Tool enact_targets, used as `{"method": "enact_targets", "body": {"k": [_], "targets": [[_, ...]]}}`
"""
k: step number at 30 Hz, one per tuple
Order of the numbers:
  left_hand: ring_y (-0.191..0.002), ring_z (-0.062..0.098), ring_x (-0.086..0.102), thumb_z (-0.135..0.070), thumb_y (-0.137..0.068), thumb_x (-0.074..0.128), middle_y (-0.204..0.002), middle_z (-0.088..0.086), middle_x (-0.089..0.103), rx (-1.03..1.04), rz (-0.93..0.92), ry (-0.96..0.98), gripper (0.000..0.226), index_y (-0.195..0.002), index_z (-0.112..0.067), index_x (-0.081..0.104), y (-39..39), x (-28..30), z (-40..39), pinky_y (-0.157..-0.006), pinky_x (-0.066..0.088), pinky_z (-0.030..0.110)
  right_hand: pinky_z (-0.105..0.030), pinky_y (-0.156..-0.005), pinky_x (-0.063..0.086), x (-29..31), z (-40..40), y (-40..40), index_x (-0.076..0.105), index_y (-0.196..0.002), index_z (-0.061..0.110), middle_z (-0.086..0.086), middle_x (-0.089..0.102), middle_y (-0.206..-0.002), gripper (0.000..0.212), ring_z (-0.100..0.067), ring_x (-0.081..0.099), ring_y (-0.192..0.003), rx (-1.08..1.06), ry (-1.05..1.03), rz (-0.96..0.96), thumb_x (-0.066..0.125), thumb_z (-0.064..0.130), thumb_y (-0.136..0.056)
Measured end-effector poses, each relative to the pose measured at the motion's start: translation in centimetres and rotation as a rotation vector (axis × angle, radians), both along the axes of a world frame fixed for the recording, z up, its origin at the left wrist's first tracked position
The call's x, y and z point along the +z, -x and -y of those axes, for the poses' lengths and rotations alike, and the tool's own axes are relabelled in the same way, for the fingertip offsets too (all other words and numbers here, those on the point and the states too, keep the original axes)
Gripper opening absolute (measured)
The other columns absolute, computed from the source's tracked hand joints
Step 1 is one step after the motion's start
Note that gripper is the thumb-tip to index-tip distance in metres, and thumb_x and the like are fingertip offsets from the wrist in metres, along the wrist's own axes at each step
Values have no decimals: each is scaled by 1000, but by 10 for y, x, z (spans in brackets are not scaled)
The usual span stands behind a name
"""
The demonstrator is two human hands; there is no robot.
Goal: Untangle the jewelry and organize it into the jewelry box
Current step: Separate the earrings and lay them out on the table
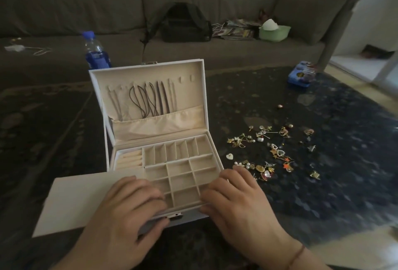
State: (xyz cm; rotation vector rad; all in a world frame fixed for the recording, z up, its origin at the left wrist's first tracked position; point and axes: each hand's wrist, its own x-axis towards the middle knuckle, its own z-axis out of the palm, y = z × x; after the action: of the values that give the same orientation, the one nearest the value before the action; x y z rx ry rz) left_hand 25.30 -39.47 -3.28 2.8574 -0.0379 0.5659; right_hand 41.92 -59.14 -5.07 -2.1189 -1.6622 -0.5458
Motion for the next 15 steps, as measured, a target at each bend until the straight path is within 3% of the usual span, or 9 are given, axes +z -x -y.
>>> {"method": "enact_targets", "body": {"k": [4, 9, 15], "targets": [[-94, 6, 61, -43, -87, 65, -96, -18, 65, -1, -22, 69, 16, -87, -29, 73, 0, -2, 0, -90, 47, 33, -32, -92, 44, -3, 1, -5, 66, -91, 25, 8, 60, -91, 3, -15, 56, -85, 62, -17, -25, 64, 23, -91], [-87, 5, 59, -43, -86, 68, -95, -23, 61, 5, -17, 129, 13, -85, -30, 72, 1, 4, 4, -70, 51, 30, -29, -82, 41, 0, 4, -6, 64, -94, 27, 10, 59, -93, 24, -12, 55, -84, 69, 49, -25, 68, 8, -79], [-84, 4, 58, -43, -85, 70, -91, -24, 61, -35, -3, 125, 11, -81, -32, 70, 2, 9, 14, -70, 49, 25, -28, -80, 42, 4, 12, -8, 62, -93, 30, 14, 58, -91, 19, -8, 55, -83, 117, 94, -78, 67, 15, -83]]}}
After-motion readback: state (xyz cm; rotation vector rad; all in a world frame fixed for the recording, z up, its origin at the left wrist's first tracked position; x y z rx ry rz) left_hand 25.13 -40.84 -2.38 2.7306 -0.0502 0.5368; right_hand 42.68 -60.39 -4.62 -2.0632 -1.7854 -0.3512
